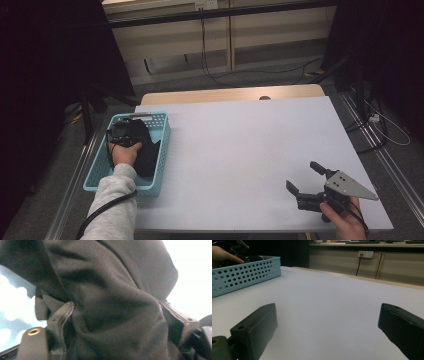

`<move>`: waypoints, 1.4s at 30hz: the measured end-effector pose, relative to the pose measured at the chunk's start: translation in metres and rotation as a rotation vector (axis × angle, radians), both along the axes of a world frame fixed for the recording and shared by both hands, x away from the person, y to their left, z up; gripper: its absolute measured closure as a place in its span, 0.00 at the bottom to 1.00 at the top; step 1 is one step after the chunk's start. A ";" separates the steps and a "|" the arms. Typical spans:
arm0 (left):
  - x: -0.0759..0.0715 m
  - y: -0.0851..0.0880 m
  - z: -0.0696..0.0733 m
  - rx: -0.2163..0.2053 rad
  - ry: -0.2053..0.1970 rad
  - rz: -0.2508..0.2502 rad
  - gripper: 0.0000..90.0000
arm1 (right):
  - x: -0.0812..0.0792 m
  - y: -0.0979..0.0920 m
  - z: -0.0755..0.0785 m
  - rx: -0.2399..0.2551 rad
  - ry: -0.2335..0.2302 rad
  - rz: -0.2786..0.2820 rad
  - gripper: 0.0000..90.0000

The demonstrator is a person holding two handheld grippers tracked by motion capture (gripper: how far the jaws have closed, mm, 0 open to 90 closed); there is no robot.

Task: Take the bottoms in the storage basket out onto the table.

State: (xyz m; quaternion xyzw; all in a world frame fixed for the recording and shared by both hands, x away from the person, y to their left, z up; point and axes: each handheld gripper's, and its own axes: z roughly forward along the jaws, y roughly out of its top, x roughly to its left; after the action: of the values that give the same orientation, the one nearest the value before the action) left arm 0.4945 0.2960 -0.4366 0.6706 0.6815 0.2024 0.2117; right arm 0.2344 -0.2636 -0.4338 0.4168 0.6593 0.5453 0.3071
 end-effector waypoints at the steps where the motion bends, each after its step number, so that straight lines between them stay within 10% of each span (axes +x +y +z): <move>1: 0.000 0.000 0.000 -0.007 -0.004 0.011 0.25 | 0.000 0.000 0.000 0.000 0.000 0.000 0.02; 17: -0.004 0.004 0.006 -0.066 0.002 0.088 0.68 | -0.001 0.000 0.001 -0.004 -0.002 0.002 0.02; 28: -0.006 0.014 0.011 -0.151 0.007 0.123 0.77 | 0.001 0.000 0.000 0.000 -0.002 0.001 0.02; 42: -0.012 0.017 0.044 -0.202 0.059 0.006 0.79 | 0.001 0.001 0.000 -0.001 0.004 -0.002 0.02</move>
State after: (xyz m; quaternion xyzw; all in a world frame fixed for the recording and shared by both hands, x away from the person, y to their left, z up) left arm 0.4821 0.3128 -0.3931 0.6494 0.7064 0.1134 0.2576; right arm 0.2357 -0.2629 -0.4341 0.4186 0.6596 0.5439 0.3064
